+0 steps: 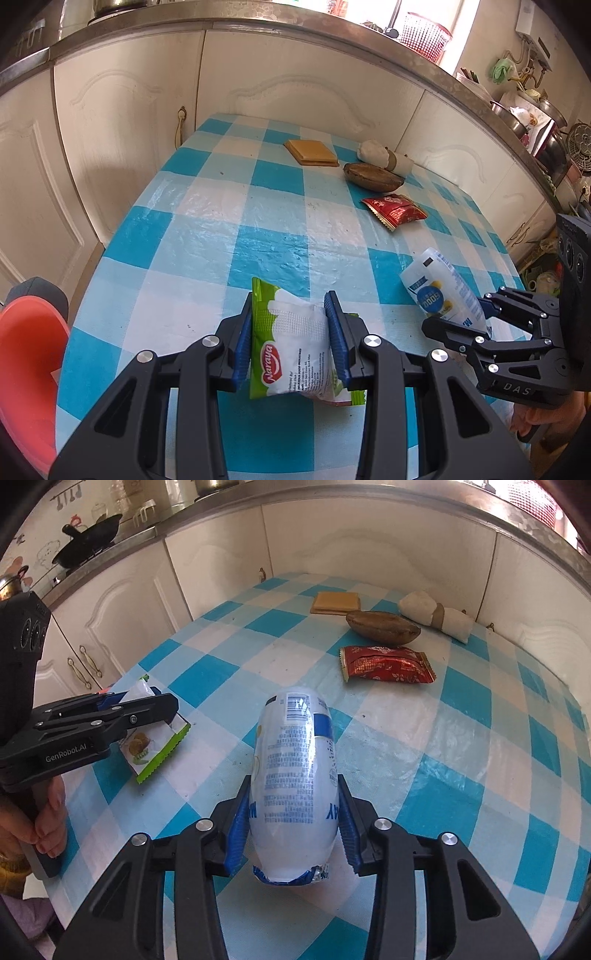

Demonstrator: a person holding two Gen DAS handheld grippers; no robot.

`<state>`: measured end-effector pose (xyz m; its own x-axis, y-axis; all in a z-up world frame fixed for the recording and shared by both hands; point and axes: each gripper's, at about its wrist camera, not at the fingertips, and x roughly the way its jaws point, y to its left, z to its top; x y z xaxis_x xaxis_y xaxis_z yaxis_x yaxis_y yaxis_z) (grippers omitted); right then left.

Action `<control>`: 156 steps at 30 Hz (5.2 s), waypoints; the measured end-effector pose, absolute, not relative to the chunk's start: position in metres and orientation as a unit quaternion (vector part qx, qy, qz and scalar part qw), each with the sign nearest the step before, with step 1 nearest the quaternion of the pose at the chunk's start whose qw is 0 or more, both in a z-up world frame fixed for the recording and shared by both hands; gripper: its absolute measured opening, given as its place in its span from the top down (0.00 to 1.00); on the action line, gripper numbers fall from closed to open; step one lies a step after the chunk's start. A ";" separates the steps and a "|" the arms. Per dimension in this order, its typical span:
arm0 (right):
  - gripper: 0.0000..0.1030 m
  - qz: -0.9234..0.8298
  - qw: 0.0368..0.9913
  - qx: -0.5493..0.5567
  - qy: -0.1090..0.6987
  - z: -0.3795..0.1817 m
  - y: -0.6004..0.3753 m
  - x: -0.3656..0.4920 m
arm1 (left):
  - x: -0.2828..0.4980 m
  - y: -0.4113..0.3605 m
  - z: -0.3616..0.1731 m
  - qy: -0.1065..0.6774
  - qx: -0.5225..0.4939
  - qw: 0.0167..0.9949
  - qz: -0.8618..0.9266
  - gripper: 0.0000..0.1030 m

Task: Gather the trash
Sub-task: 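Carry wrapper and bottle over the red bucket and open both grippers, then move both grippers back toward the bread slice, potato and red packet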

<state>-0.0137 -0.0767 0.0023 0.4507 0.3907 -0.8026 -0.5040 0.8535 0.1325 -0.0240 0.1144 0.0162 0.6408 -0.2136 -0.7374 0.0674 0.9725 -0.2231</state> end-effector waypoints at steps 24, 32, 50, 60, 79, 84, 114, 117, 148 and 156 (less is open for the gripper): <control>0.58 0.262 0.848 0.046 0.459 0.007 -0.074 -0.044 | -0.045 0.131 0.031 0.380 -0.067 0.921 -0.060 0.63; 0.58 0.280 0.838 0.065 0.465 0.009 -0.061 -0.046 | -0.051 0.146 0.038 0.368 -0.072 0.926 -0.051 0.64; 0.58 0.324 0.824 0.053 0.461 0.024 -0.016 -0.049 | -0.071 0.194 0.050 0.353 -0.067 0.933 0.012 0.64; 0.58 0.361 0.811 0.029 0.459 0.032 0.029 -0.052 | -0.088 0.231 0.053 0.345 -0.060 0.935 0.061 0.64; 0.58 0.438 0.771 -0.035 0.462 0.039 0.142 -0.061 | -0.119 0.306 0.037 0.352 -0.080 0.922 0.142 0.64; 0.58 0.456 0.758 -0.055 0.463 0.036 0.175 -0.063 | -0.124 0.325 0.027 0.360 -0.085 0.915 0.164 0.64; 0.14 0.456 0.764 -0.042 0.454 0.022 0.209 -0.055 | -0.147 0.396 -0.046 0.412 -0.213 0.867 0.184 0.20; 0.12 0.449 0.772 -0.004 0.450 0.030 0.186 -0.048 | -0.154 0.396 -0.035 0.385 -0.220 0.876 0.187 0.17; 0.05 0.242 0.837 0.383 0.306 0.027 -0.212 0.034 | 0.018 0.124 0.096 0.352 -0.071 0.931 -0.068 0.14; 0.05 0.193 0.823 0.438 0.307 0.001 -0.274 0.041 | 0.146 0.011 0.092 0.377 -0.037 0.920 -0.104 0.18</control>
